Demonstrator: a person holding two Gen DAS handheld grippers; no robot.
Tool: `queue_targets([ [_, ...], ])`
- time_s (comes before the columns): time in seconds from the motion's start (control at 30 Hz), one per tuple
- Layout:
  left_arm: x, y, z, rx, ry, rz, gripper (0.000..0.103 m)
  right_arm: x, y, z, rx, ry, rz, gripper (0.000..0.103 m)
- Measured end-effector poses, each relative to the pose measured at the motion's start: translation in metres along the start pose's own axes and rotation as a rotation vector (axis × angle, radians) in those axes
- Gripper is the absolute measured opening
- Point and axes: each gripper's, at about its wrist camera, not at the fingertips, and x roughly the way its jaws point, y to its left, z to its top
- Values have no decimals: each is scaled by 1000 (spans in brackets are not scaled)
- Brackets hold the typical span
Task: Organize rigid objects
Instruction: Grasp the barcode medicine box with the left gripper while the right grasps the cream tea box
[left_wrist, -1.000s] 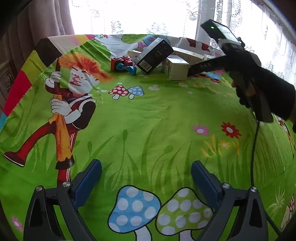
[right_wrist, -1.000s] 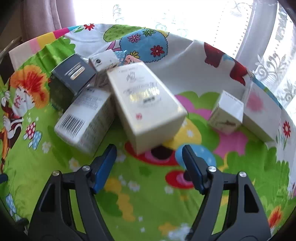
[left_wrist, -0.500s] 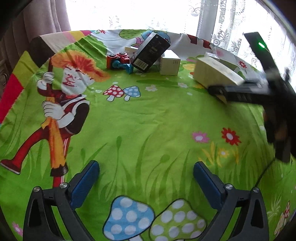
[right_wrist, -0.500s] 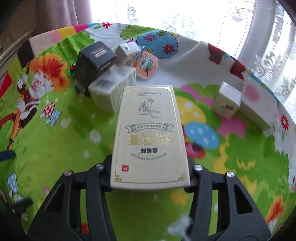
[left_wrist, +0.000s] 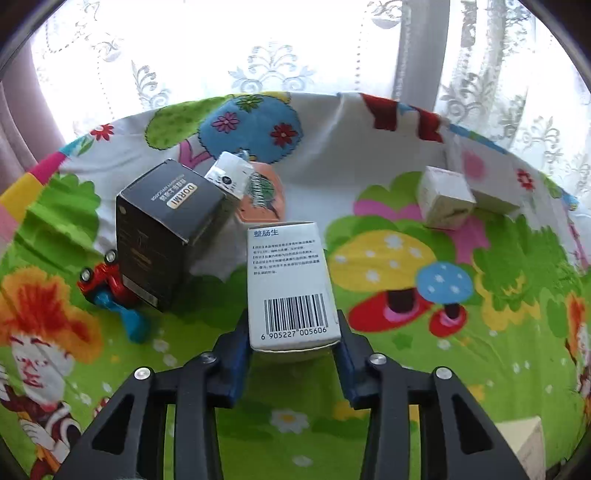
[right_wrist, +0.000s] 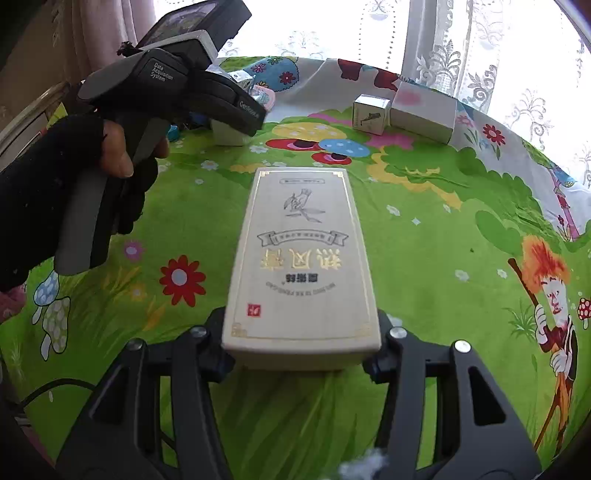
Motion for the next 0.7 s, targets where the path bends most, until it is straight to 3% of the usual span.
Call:
queue_targets([
  [0.07,-23,-5,-34,21,-12,-94,41,0,1,-1,-2,-1,-3,57],
  [0.17,-70,3,-103,55,-58,-143,41,0,0,-2,0,-1,-1,57],
  [0.33,-122,54,-173,38,-66,-61,42,1,4,-1,-15,3,11,64],
  [0.4,-126,71,-176,40,-50,-8,42,3,5,1,-17,5,12,67],
  [0.47,-124,83,-174,18,-21,-29,43,3,5,1,-16,5,11,68],
  [0.57,-112,81,-168,10,17,-1,45,3,5,0,-13,6,8,69],
  [0.63,-109,77,-167,16,19,28,58,3,4,0,-11,8,2,71],
  [0.7,-105,78,-168,-13,28,26,63,3,3,0,-6,10,0,73],
])
